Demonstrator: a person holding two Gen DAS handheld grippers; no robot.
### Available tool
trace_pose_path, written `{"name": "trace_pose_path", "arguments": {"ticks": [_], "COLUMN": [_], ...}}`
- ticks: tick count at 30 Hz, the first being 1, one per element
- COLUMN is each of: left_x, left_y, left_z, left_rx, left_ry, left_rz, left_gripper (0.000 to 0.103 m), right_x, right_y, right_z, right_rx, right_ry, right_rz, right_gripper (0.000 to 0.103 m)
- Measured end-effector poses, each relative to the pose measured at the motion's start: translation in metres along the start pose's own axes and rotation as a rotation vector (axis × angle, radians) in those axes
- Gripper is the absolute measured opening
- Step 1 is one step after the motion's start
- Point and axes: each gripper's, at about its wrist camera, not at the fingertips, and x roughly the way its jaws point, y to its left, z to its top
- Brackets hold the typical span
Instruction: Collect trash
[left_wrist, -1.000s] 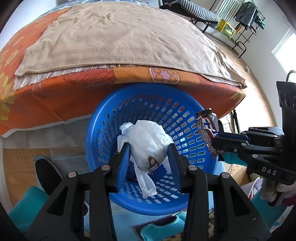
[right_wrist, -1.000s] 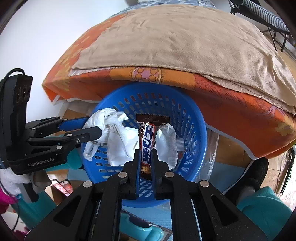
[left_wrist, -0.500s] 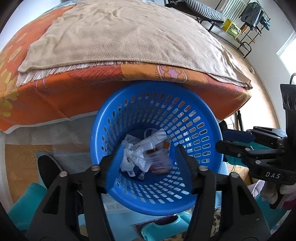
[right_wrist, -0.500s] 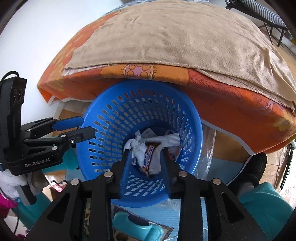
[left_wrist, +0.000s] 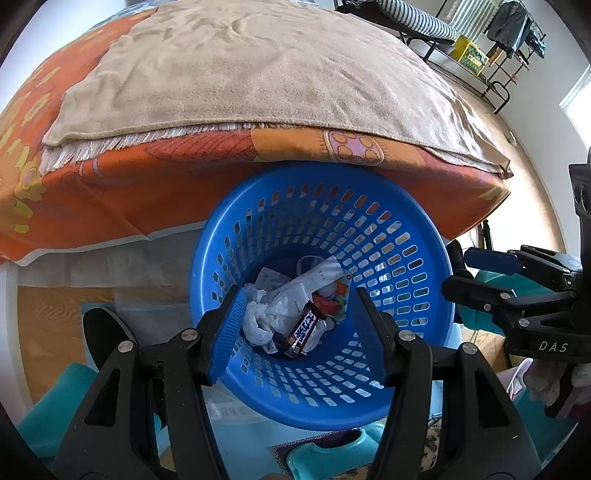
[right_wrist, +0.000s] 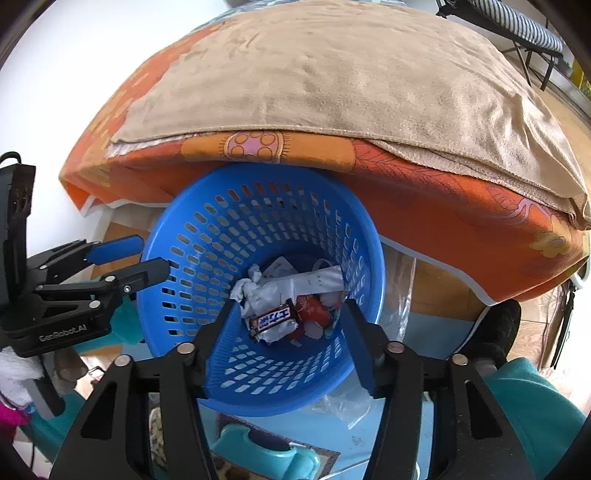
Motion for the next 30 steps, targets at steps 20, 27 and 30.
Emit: {"name": "trace_pose_path", "arguments": {"ticks": [20, 27, 30], "left_x": [-0.028, -0.043, -0.053], "left_y": [0.0, 0.001, 0.001], "left_z": [0.032, 0.061, 0.075], "left_rx": [-0.023, -0.025, -0.02], "left_ry": [-0.063, -0.115, -0.145], "left_rz": [-0.021, -0.022, -0.021], "left_gripper": [0.06, 0.06, 0.06], "right_x": [-0.032, -0.05, -0.058], "right_y": [-0.007, -0.009, -0.011], "right_z": [0.035, 0.056, 0.066], "right_rx": [0.003, -0.002, -0.012], "right_ry": [-0.111, -0.167, -0.192], "right_rz": [-0.06, -0.062, -0.07], "right_gripper": [0.058, 0.058, 0.059]}}
